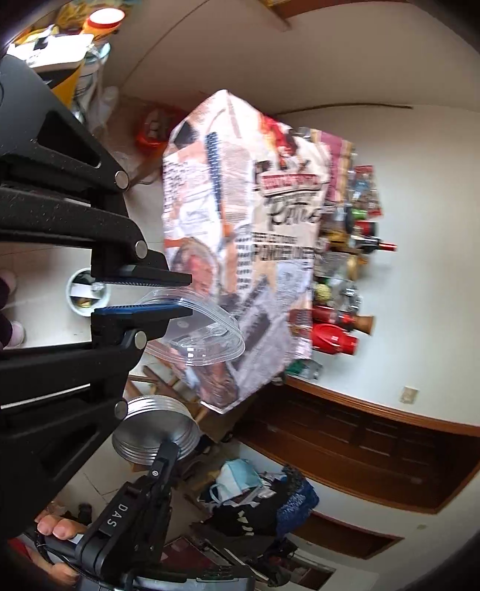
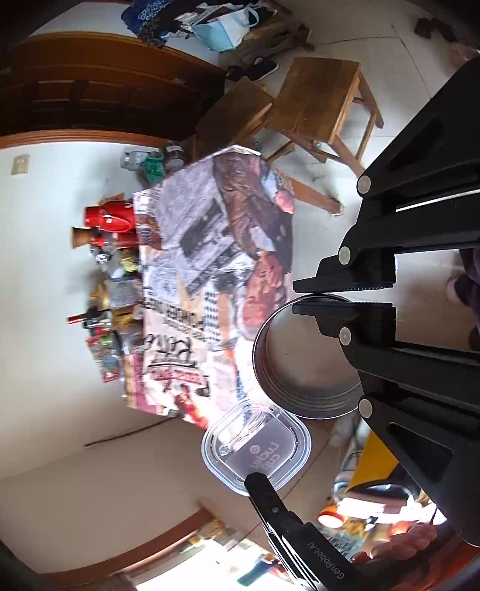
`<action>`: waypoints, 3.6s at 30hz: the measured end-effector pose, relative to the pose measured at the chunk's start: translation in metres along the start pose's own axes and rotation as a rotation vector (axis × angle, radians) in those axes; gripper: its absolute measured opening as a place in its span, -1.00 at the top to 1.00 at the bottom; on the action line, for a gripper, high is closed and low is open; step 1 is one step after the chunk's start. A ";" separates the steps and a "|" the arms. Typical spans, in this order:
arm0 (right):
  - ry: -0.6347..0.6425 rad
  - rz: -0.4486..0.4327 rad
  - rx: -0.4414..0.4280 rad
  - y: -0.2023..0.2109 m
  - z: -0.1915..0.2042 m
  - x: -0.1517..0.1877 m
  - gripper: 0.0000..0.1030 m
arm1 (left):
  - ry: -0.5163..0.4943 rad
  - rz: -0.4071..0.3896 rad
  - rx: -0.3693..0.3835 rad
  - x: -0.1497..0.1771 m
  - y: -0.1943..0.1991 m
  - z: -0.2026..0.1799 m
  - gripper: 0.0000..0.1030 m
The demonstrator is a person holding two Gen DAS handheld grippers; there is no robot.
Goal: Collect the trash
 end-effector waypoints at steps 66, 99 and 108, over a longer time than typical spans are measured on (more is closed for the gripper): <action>-0.050 0.405 -0.073 -0.288 -0.151 0.167 -0.08 | 0.091 0.593 -0.117 0.291 -0.351 -0.030 0.21; 0.227 -0.402 -0.063 0.222 0.061 0.043 -0.62 | 0.015 -0.259 -0.054 0.056 0.252 -0.056 -0.93; 0.219 -0.440 -0.046 0.251 0.074 0.066 -0.96 | -0.001 -0.297 -0.064 0.073 0.287 -0.047 -0.94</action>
Point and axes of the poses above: each gripper's, at about its wrist camera, not at the fingertips, and y roughly against the way its jaws point, z to its left, x to its underside, the point moved 6 cm from there along -y, roughly the way its jaws point, and after that the axes turned 7 degrees about -x, right-handed, at the moved point
